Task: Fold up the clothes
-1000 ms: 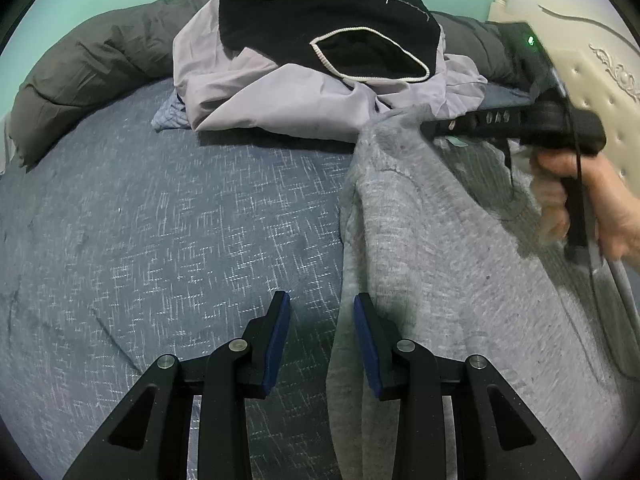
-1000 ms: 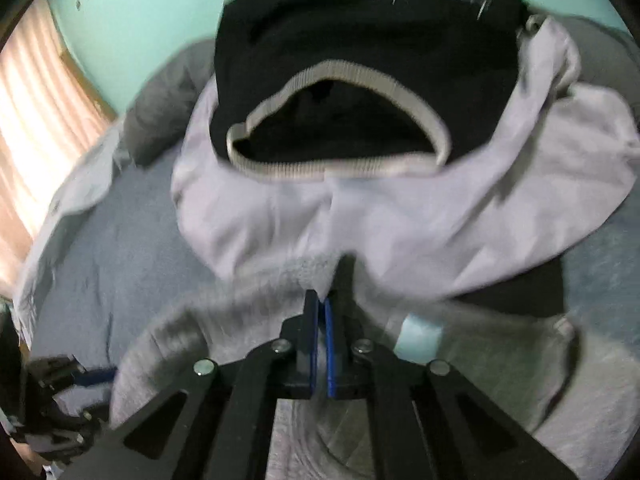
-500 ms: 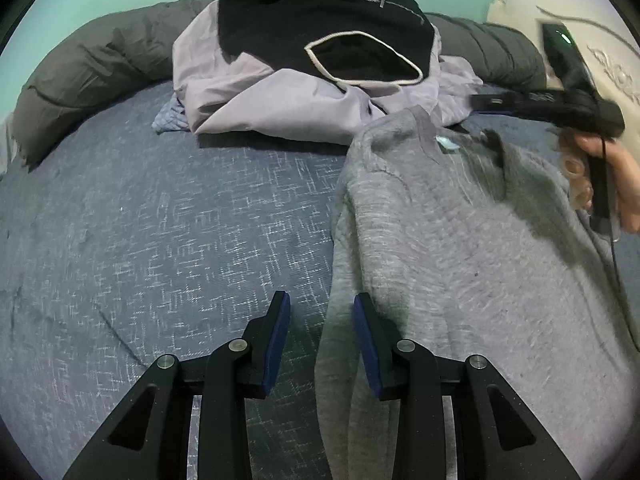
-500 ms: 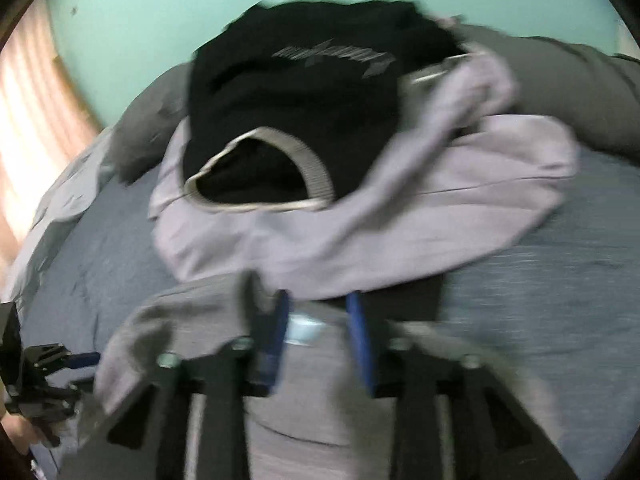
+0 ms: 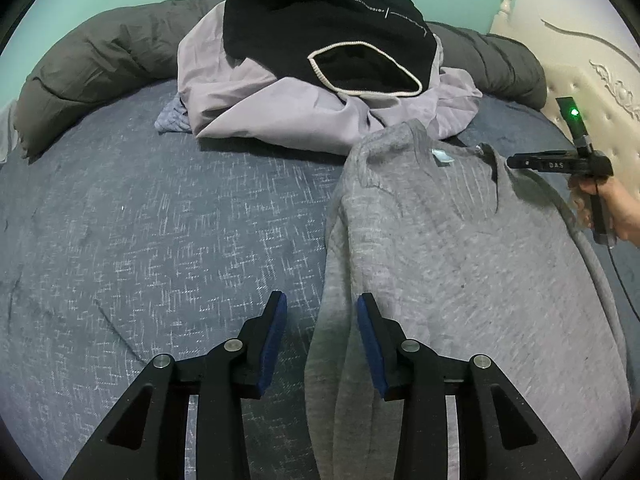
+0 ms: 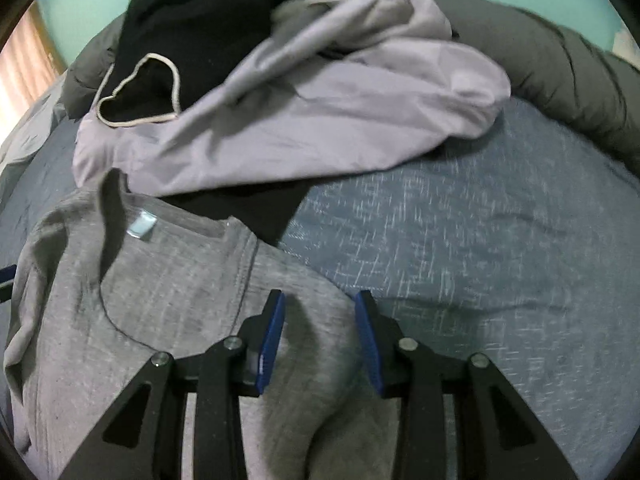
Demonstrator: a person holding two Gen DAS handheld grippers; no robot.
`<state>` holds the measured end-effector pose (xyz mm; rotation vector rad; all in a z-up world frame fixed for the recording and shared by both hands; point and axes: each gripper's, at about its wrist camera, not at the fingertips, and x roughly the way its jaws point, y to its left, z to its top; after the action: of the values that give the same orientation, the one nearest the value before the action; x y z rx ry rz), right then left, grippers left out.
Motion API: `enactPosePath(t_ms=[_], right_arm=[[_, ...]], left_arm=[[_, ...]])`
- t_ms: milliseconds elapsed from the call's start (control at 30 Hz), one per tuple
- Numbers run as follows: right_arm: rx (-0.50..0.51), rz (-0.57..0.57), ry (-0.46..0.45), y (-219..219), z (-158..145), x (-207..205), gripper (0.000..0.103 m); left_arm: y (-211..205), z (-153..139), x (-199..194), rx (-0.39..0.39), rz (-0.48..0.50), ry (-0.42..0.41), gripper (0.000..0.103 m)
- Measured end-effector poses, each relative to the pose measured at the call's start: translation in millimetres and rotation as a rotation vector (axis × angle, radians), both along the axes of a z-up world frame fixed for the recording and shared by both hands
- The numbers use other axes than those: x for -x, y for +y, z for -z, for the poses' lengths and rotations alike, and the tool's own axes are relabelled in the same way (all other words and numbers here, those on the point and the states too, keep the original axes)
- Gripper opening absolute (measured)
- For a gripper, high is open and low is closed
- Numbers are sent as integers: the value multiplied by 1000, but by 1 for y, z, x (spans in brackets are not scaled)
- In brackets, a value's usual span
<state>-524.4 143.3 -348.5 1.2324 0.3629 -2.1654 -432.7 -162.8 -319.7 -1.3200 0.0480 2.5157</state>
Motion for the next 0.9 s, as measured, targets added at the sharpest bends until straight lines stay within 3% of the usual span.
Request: enactPosePath(t_ms=[67, 133, 233, 433, 567, 600, 633, 667, 800, 900], right_arm=[[3, -4, -2, -1, 5, 2, 34], [7, -8, -4, -3, 9, 4, 5], [20, -19, 1, -6, 13, 5, 0], [49, -33, 101, -14, -3, -2, 0], [86, -94, 57, -22, -10, 3, 1], [87, -96, 25, -24, -9, 6, 10], [45, -79, 20, -25, -5, 8, 26], [3, -61, 15, -27, 0, 9, 33], [45, -40, -46, -26, 9, 13, 36], [-20, -60, -24, -36, 18, 12, 37]], left_arm=[[-3, 3, -1, 4, -1, -4, 40], [-7, 7, -2, 4, -4, -6, 40], [-14, 12, -5, -1, -15, -7, 41], [-25, 22, -10, -8, -31, -17, 41], [-29, 22, -14, -15, -33, -17, 41], [-30, 22, -15, -16, -32, -16, 41], [-30, 21, -15, -15, -30, -14, 41], [-30, 20, -15, -16, -30, -13, 41], [-28, 18, -15, -32, -33, -10, 41], [-26, 18, -15, -29, -25, -9, 41]])
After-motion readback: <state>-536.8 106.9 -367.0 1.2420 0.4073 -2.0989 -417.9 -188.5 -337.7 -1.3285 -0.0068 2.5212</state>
